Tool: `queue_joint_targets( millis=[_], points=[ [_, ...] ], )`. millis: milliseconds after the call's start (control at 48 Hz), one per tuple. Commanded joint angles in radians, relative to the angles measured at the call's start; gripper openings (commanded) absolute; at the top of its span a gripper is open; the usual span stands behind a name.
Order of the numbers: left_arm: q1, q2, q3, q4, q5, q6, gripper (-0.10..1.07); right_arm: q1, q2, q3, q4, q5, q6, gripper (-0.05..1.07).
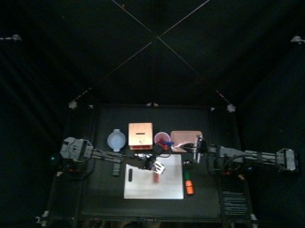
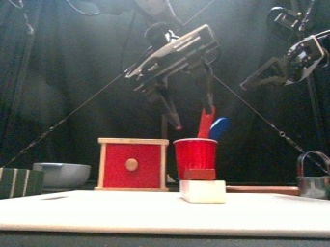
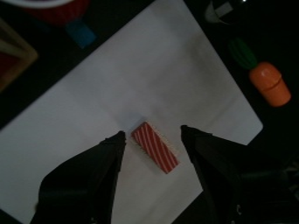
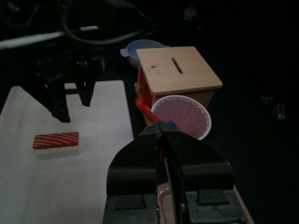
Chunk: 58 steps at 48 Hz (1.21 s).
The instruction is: Grab assembled salmon sushi
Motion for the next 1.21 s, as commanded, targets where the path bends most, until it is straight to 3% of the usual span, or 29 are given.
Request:
queue_joint_targets(
  millis=[0,104,333,1188],
  points=[
    [-0.021,0.012,-0.028,0.043,0.014,-0.120,0.89,-0.003,0.005,-0.014,0.000,-0.003,0.000,0.01],
    [-0.055,0.037,-0.032,0.084,0.055,-0.272,0.89,-0.003,0.005,-0.014,0.000,-0.002,-0.002,0.01],
    [-0.097,0.061,-0.051,0.098,0.089,-0.393,0.89,-0.003,0.005,-0.015,0.000,-0.003,-0.008,0.01],
    [-0.097,0.196,-0.129,0.018,0.094,-0.417,0.89,-0.002,0.005,0.006,0.000,-0.002,-0.006,0.01]
  ],
)
